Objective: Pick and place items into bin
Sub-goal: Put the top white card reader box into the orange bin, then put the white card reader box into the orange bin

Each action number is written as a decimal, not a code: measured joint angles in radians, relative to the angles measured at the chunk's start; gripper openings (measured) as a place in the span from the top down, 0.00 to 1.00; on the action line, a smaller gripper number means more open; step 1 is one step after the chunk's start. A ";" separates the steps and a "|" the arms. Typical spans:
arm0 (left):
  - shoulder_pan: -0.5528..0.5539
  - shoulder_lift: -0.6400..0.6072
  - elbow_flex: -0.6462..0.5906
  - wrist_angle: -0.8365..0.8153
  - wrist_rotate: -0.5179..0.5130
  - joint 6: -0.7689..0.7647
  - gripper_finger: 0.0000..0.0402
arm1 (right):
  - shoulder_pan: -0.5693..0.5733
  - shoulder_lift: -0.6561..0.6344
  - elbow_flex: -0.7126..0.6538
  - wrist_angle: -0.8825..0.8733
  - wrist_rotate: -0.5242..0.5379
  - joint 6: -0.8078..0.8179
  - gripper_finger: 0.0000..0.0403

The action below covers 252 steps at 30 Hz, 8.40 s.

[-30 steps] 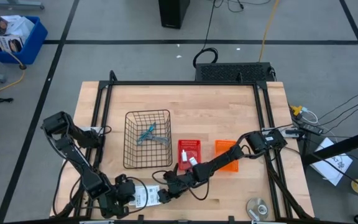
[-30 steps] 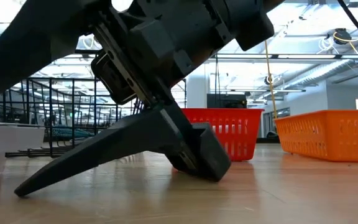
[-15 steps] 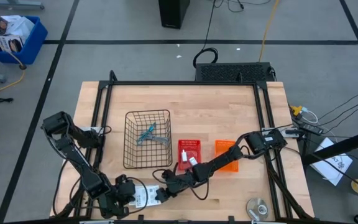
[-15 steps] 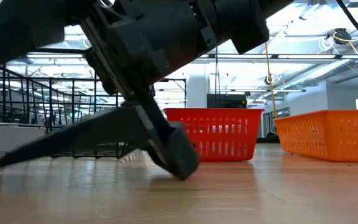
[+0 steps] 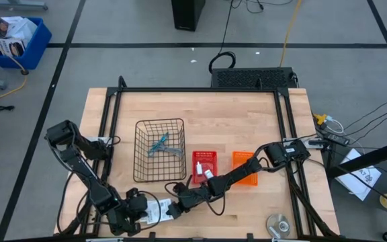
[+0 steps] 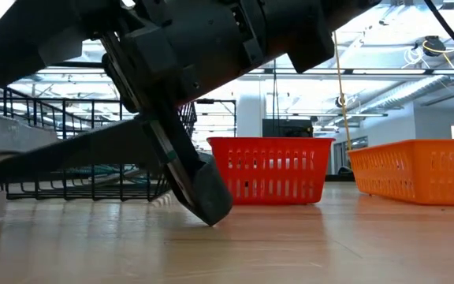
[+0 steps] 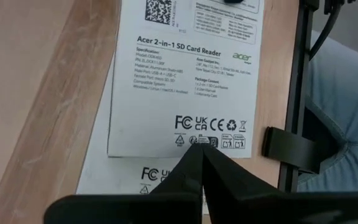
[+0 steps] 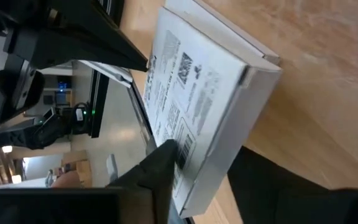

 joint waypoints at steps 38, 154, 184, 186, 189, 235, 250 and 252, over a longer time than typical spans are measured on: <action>0.010 0.000 -0.001 0.593 -0.043 0.387 0.91 | 0.154 -0.343 0.005 -0.237 0.413 -0.597 0.89; 0.054 -0.001 0.000 0.651 -0.164 0.543 0.91 | 0.186 -0.551 -0.111 -1.488 0.024 -0.166 0.48; -0.092 -0.001 0.000 0.068 0.018 -0.134 0.91 | 0.161 -0.294 -0.408 0.268 0.105 -0.336 0.50; -0.095 -0.001 0.000 0.017 0.022 -0.189 0.91 | 0.161 -0.275 -0.386 0.259 0.107 -0.332 0.50; -0.095 -0.001 0.000 -0.077 0.025 -0.265 0.91 | 0.161 -0.239 -0.352 0.254 0.106 -0.308 0.50; 0.011 0.109 0.002 -0.031 0.059 -0.316 0.99 | 0.076 -0.166 -0.302 0.152 0.071 -0.098 0.50; 0.019 0.147 0.001 0.011 0.000 -0.350 0.96 | 0.091 -0.162 -0.262 0.144 0.073 -0.017 0.50; 0.019 0.155 0.001 0.021 0.000 -0.352 0.96 | 0.090 -0.146 -0.225 0.117 0.070 -0.018 0.50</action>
